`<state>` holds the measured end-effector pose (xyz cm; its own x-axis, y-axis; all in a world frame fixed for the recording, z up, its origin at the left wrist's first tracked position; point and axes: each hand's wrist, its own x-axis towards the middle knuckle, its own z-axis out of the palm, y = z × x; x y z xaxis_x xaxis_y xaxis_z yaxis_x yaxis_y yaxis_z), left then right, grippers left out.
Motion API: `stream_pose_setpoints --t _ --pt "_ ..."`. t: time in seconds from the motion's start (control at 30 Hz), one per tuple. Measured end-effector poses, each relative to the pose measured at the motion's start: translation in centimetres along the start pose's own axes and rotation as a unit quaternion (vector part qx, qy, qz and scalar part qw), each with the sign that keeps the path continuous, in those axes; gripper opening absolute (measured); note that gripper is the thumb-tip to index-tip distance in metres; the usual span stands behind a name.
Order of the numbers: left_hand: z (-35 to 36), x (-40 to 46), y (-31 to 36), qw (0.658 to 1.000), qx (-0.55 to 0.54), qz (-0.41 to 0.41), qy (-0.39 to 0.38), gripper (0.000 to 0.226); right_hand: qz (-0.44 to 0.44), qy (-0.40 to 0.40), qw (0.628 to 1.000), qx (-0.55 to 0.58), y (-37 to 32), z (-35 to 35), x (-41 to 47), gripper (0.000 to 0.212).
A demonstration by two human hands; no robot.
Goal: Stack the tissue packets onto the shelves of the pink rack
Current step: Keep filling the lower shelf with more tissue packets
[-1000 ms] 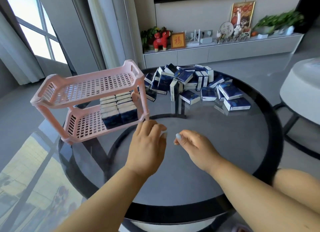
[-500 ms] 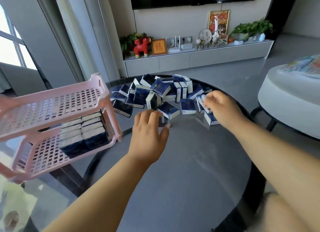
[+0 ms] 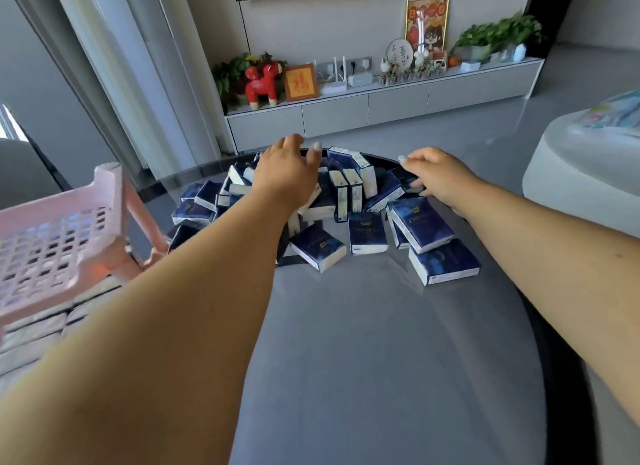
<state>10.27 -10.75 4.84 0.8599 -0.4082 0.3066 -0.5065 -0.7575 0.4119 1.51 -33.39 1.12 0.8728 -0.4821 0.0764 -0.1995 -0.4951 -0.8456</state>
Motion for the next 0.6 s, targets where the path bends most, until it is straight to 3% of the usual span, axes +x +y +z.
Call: stream_pose_setpoints --t 0.1,0.23,0.33,0.47,0.6 --pt "0.8 1.2 -0.5 0.994 0.071 -0.026 -0.080 0.063 0.010 -0.044 0.999 0.006 0.9 0.7 1.2 0.033" --pt "1.7 1.2 0.0 0.971 0.152 0.008 -0.182 0.066 0.012 -0.079 0.996 -0.029 1.4 1.7 1.4 0.052" --pt "2.3 0.3 0.8 0.970 0.155 0.002 -0.188 0.068 0.033 -0.067 0.992 -0.099 1.2 2.2 0.8 0.067" --pt "2.4 -1.7 1.4 0.974 0.156 0.017 -0.164 0.066 0.027 -0.075 0.994 -0.074 2.0 2.7 -0.6 0.061" --pt "2.6 -4.7 2.0 0.979 0.123 0.002 -0.162 0.066 0.038 -0.057 0.996 -0.049 2.1 2.5 -3.3 0.078"
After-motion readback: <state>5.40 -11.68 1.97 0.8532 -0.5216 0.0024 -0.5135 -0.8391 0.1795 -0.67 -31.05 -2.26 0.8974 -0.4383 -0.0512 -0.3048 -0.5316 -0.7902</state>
